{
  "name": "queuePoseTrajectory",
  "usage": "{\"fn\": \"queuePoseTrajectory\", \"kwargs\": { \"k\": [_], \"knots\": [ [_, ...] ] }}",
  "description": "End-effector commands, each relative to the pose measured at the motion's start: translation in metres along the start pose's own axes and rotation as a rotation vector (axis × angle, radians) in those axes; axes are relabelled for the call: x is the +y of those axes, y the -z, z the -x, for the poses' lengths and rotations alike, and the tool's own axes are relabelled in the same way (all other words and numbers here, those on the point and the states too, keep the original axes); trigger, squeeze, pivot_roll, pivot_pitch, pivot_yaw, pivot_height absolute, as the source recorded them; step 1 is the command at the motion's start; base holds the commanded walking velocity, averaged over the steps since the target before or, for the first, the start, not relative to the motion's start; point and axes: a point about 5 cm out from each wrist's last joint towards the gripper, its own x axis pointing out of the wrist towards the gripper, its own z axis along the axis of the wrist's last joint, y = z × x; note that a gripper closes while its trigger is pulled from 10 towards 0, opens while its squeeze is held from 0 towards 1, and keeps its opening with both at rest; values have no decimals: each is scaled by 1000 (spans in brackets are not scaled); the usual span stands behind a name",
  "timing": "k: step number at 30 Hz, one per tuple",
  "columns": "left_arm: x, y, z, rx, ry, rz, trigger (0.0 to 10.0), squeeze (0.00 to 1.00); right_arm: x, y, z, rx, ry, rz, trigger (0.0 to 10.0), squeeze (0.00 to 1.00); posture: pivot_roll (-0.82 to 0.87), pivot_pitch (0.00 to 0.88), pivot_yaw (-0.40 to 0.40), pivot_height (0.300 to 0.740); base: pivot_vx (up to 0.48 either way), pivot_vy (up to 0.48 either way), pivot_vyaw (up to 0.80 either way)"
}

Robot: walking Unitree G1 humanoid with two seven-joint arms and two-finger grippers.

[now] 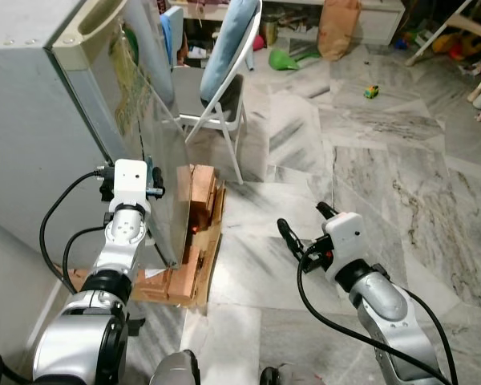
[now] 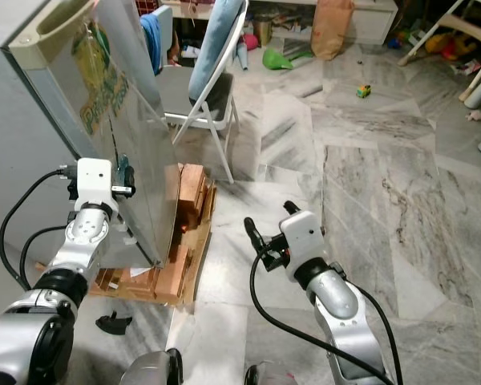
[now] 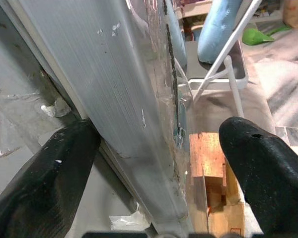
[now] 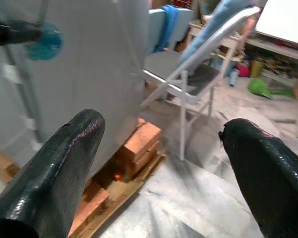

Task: Restocking fridge

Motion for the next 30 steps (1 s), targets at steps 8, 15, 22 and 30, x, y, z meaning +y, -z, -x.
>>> {"fn": "queuePoseTrajectory", "kwargs": {
  "k": [8,15,22,30],
  "knots": [
    [-23,-54,-19,-150,156,3,10000,0,4,0,23,33,-117,-56,10000,0,-46,111,-20,740,0,0,0],
    [-159,-138,22,-460,672,26,10000,0,-1,16,31,88,-40,-31,10000,0,-17,97,-15,740,0,0,0],
    [-264,-178,119,-635,1067,113,10000,0,4,25,31,118,31,-46,10000,0,-36,82,14,740,0,0,0],
    [-198,-147,47,-485,766,20,10000,0,8,29,30,119,68,-62,10000,0,-7,81,35,740,0,0,0]
  ]
}}
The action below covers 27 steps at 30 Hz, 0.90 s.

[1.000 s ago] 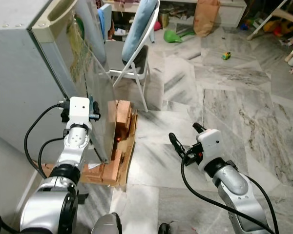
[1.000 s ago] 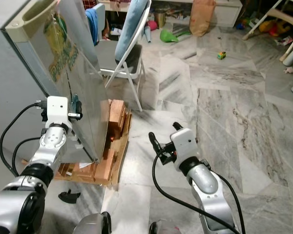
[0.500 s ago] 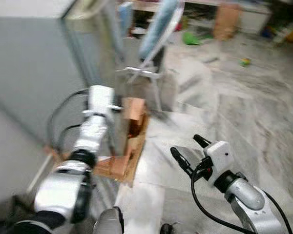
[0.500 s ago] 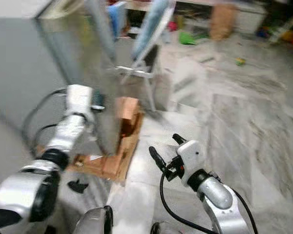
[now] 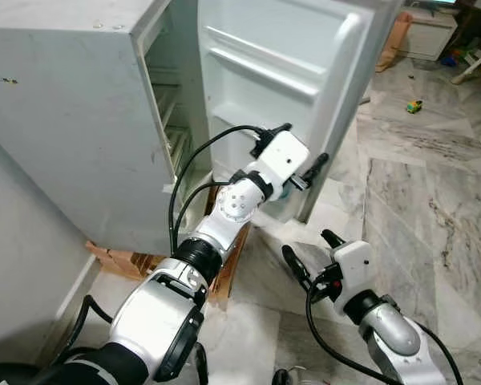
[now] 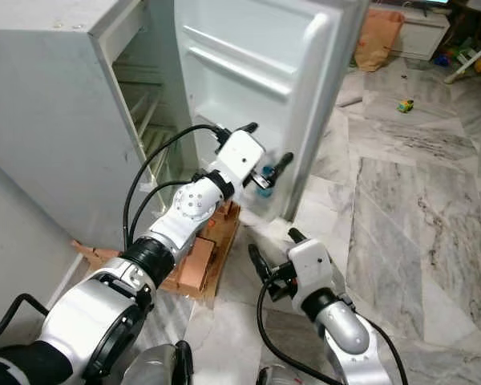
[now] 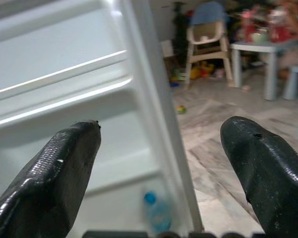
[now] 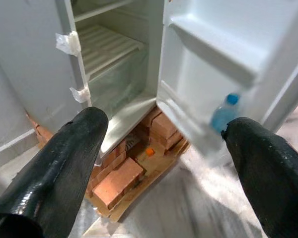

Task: Restocking fridge

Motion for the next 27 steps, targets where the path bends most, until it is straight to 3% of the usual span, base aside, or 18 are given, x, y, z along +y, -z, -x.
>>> {"fn": "queuePoseTrajectory", "kwargs": {
  "k": [1,2,3,4,8,12,13,16,22,27],
  "knots": [
    [-8,-23,-15,-52,-5,37,10000,0,1,0,-3,-3,9,16,10000,0,-4,80,36,740,0,0,0],
    [4,-16,-9,-36,-37,42,10000,0,1,0,-4,-4,10,18,10000,0,-1,79,35,740,0,0,0],
    [4,-16,-9,-36,-37,42,10000,0,1,0,-4,-4,10,18,10000,0,-1,79,35,740,0,0,0],
    [21,-1,4,-4,-93,50,10000,0,1,-1,-6,-6,14,20,10000,0,2,78,34,740,0,-349,0],
    [43,29,33,67,-183,67,10000,0,0,-1,-9,-10,25,20,10000,0,4,74,35,740,0,-436,0],
    [51,59,72,138,-247,67,10000,0,-1,-1,-14,-16,40,18,10000,0,7,73,39,740,0,-446,0],
    [49,72,92,173,-276,71,10000,0,-1,-1,-17,-19,48,16,10000,0,12,70,38,740,0,-442,0],
    [47,84,115,220,-324,64,10000,0,0,-4,-21,-28,60,12,10000,0,23,71,35,740,0,-442,0],
    [43,89,137,262,-359,52,10000,0,2,-6,-25,-40,52,16,10000,0,39,76,35,740,136,-407,0],
    [42,78,145,273,-354,18,10000,0,0,-7,-30,-51,72,12,10000,0,69,95,50,740,386,-280,0]
  ]
}}
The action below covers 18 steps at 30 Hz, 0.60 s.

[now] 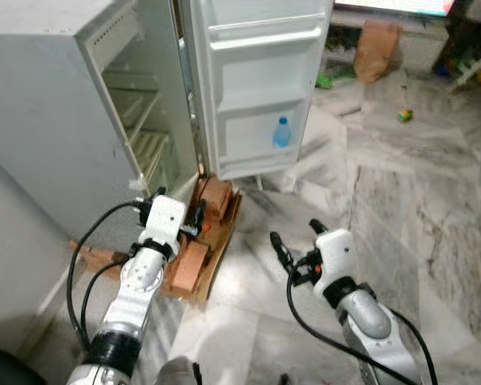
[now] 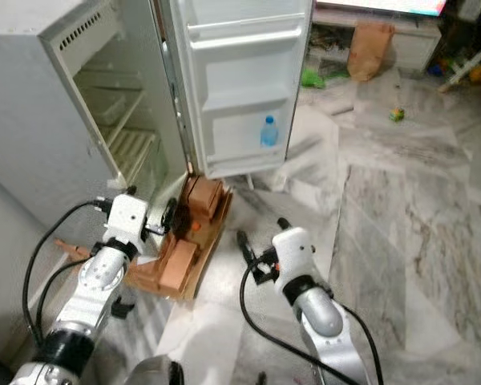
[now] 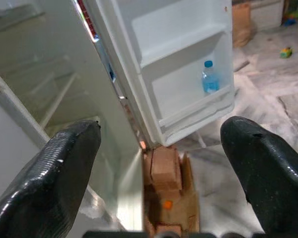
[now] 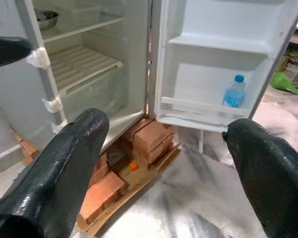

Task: Restocking fridge

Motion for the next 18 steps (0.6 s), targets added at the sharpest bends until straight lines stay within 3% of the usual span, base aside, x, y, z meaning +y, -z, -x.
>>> {"fn": "queuePoseTrajectory", "kwargs": {
  "k": [1,7,18],
  "knots": [
    [-5,-15,-4,-34,27,-28,10000,0,-5,0,0,-2,28,17,10000,0,70,97,51,740,405,-251,0],
    [-4,-22,-3,-29,25,-46,10000,0,-7,-9,-8,-39,42,31,10000,0,70,124,55,740,409,-246,0],
    [-10,-14,10,29,44,-38,10000,0,-4,-10,-12,-43,50,33,10000,0,42,125,30,740,464,0,0]
  ]
}}
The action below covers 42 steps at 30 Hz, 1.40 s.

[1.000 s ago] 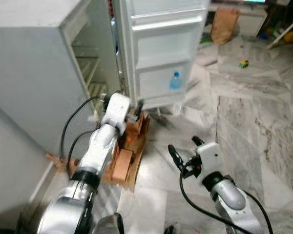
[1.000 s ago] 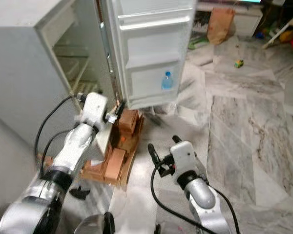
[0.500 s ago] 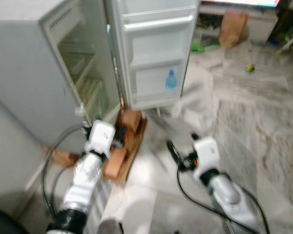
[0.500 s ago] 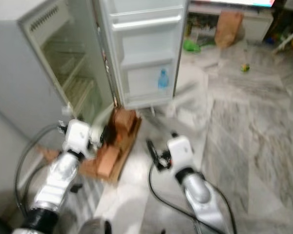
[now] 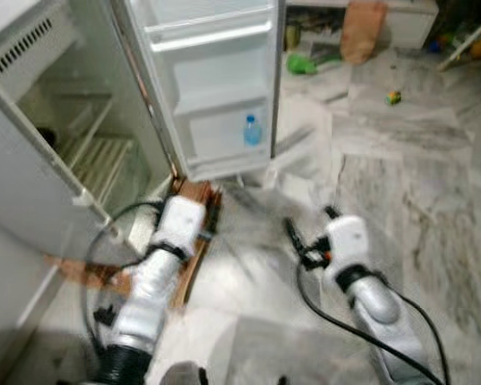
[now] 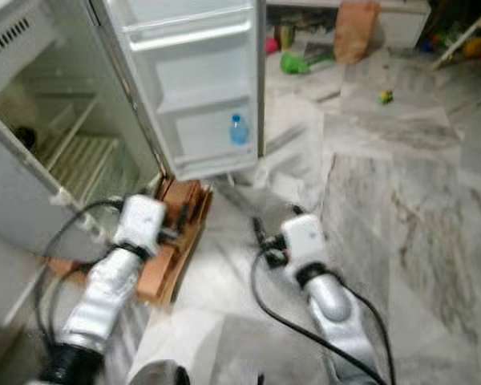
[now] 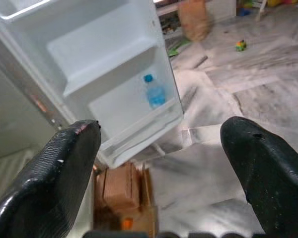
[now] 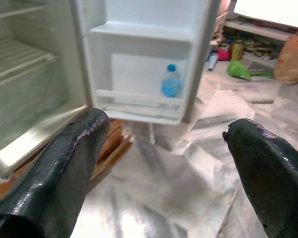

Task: Restocking fridge

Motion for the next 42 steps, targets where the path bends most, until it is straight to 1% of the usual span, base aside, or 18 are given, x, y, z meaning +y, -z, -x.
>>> {"fn": "queuePoseTrajectory", "kwargs": {
  "k": [1,3,7,9,14,22,28,29,31,32,35,36,38,40,42],
  "knots": [
    [15,8,8,41,-35,-14,10000,0,13,-6,-5,-27,-31,-13,10000,0,43,122,31,740,465,0,0],
    [14,11,10,50,-34,-14,10000,0,12,-5,-6,-26,-27,-15,10000,0,47,117,27,740,461,0,0],
    [11,25,12,95,-33,-17,10000,0,12,-1,-7,-16,-41,-29,10000,0,57,97,14,740,458,0,0],
    [12,29,15,114,-52,-2,10000,0,10,-1,-9,-17,-42,-27,10000,0,48,91,16,740,458,0,0],
    [14,31,18,122,-68,3,10000,0,6,-4,-12,-28,-24,-21,10000,0,43,75,12,740,433,-102,0],
    [17,34,24,139,-89,7,10000,0,7,-3,-16,-34,-22,-22,10000,0,41,60,22,740,369,-301,0],
    [30,36,32,159,-136,1,10000,0,7,-3,-19,-41,-22,-36,10000,0,54,53,14,740,356,-318,0],
    [34,36,35,161,-158,7,10000,0,7,-4,-19,-44,-25,-33,10000,0,54,53,14,740,281,-386,0],
    [36,36,36,163,-164,10,10000,0,7,-4,-19,-45,-25,-32,10000,0,59,52,13,740,281,-386,0],
    [36,36,39,162,-167,20,10000,0,6,-5,-22,-47,-25,-29,10000,0,64,50,12,740,0,-435,0],
    [36,38,43,176,-173,38,10000,0,5,-6,-24,-51,-25,-25,10000,0,67,48,12,740,80,-394,0],
    [36,38,44,177,-177,55,10000,0,5,-6,-24,-52,-24,-24,10000,0,68,48,12,740,0,0,0],
    [37,35,47,158,-206,42,10000,0,4,-6,-25,-55,-24,-22,10000,0,72,47,8,740,0,0,0],
    [39,36,50,170,-221,65,10000,0,4,-6,-25,-56,-25,-18,10000,0,74,46,9,740,0,0,0],
    [39,38,52,172,-222,64,10000,0,4,-5,-25,-52,-27,-12,10000,0,74,44,9,740,0,0,0]
  ]
}}
